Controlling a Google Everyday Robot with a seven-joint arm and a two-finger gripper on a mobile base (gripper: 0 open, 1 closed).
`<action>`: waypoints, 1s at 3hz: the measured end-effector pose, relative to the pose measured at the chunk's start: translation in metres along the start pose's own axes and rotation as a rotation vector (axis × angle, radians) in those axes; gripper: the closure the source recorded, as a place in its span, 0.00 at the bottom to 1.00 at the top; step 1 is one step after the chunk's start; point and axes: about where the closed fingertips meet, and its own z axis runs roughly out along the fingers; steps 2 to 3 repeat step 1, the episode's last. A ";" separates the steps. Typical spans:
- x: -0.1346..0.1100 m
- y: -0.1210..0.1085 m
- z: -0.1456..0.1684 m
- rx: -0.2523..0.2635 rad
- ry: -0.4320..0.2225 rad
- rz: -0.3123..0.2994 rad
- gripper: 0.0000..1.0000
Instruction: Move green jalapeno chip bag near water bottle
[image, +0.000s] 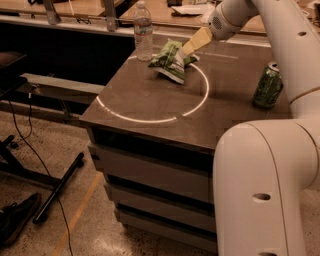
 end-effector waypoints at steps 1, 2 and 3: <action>0.000 0.000 0.000 0.000 0.000 0.000 0.00; 0.000 0.000 0.000 0.000 0.000 0.000 0.00; 0.000 0.000 0.000 0.000 0.000 0.000 0.00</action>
Offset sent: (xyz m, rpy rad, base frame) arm 0.0000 0.0000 0.0000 0.0000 0.0000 0.0000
